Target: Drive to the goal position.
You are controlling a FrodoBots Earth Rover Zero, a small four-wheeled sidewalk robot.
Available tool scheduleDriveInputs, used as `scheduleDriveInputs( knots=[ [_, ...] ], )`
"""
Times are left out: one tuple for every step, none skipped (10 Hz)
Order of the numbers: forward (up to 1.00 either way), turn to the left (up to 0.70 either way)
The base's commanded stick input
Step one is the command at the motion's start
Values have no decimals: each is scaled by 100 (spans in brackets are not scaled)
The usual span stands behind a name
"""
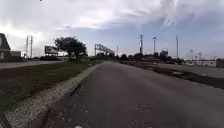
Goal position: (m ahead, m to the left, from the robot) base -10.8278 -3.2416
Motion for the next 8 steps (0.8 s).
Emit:
scheduleDriveInputs(
  knots=[
    [4,-70],
    [4,-70],
    [4,-70],
    [4,-70],
    [4,-70],
    [4,-70],
    [4,-70],
    [4,-70]
  ],
)
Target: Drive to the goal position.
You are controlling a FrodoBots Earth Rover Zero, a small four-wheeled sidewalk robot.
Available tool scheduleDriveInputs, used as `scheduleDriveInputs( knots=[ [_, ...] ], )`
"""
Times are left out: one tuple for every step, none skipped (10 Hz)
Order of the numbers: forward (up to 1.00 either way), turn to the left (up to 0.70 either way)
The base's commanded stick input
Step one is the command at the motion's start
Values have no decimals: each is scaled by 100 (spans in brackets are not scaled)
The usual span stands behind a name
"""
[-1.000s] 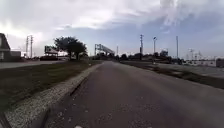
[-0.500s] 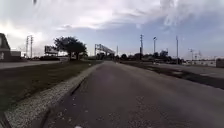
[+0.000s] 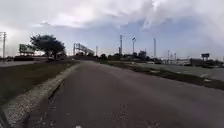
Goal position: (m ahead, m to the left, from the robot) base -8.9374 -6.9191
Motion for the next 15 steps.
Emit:
scheduleDriveInputs(
  knots=[
    [4,-70],
    [4,-70],
    [4,-70],
    [4,-70],
    [4,-70],
    [4,-70],
    [4,-70],
    [4,-70],
    [4,-70],
    [4,-70],
    [4,-70],
    [4,-70],
    [5,-70],
    [5,-48],
    [5,-21]
  ],
)
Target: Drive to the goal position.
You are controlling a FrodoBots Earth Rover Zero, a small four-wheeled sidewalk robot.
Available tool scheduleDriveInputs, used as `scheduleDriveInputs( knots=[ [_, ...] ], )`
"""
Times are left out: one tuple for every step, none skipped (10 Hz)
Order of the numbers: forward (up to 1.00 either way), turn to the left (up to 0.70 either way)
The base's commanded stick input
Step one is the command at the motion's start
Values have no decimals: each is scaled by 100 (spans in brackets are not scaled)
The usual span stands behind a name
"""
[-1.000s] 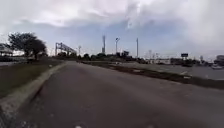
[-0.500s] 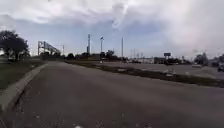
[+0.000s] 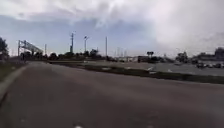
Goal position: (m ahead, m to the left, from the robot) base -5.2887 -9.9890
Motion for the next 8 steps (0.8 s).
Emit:
scheduleDriveInputs(
  knots=[
    [5,-10],
    [6,-11],
    [7,-15],
    [7,-15],
    [8,-16],
    [21,-27],
    [51,-45],
    [64,-38]
  ],
)
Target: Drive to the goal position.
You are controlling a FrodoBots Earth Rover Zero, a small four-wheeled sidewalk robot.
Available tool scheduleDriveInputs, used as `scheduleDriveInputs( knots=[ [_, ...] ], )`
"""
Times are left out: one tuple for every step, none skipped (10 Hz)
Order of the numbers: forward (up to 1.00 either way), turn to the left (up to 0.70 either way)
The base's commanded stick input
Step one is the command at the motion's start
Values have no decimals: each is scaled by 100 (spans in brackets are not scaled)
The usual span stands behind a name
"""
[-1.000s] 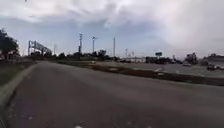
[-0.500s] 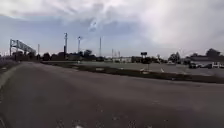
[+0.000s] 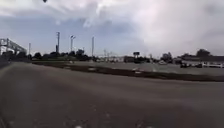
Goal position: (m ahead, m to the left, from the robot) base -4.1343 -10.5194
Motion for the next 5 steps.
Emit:
scheduleDriveInputs(
  knots=[
    [70,-35],
    [70,-35],
    [70,-35],
    [70,-35],
    [70,-35]
  ],
)
